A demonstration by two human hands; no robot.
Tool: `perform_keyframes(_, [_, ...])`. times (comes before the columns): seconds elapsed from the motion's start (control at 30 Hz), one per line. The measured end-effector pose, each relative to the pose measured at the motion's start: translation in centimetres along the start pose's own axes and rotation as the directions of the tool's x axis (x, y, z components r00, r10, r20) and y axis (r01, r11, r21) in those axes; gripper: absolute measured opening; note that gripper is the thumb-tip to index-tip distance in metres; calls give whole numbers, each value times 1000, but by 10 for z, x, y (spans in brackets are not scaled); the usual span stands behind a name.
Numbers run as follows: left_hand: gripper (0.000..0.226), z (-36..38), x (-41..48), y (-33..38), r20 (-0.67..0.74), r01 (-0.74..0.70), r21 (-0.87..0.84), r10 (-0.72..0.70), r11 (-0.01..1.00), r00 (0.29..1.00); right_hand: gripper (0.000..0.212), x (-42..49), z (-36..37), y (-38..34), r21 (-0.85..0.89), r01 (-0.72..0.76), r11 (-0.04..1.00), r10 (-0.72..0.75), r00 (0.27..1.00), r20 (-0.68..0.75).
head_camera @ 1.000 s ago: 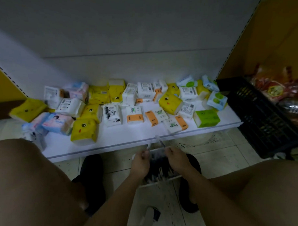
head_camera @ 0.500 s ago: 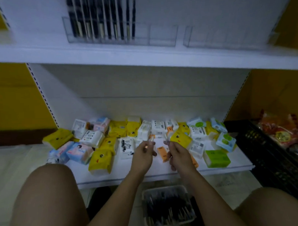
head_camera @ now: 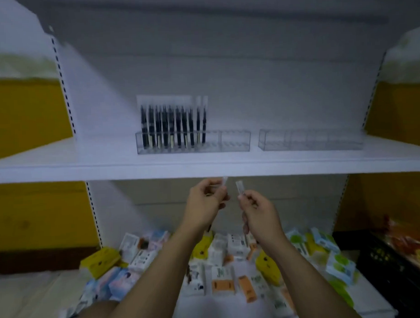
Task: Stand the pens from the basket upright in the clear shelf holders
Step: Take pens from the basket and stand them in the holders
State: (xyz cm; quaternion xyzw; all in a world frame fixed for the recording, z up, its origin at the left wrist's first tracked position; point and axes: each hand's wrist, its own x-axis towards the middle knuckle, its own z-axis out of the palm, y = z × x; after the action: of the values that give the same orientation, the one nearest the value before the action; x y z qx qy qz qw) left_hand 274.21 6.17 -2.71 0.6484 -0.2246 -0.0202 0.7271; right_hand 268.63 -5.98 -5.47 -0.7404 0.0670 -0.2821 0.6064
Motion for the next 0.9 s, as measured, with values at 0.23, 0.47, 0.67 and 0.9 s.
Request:
perform_keyframes(0.23, [10,-11,37,76,-14,-148,212,154,966,988,19,43,-1,-71,-33,167,985,-168,985,-38])
perform_keyframes(0.47, [33,-24,70,120,48,-277,255,275,926,960,15,85,7,-119,-76,271,960,-270,963,18])
perform_keyframes(0.67, [29,-34,99,146,73,-407,377,411,832,909,40,124,14,-143,-86,406,910,-406,914,15])
perform_keyframes(0.9, [25,-42,136,168,42,-511,547,588,663,807,33,165,27,-167,-162,505,848,-517,855,-40])
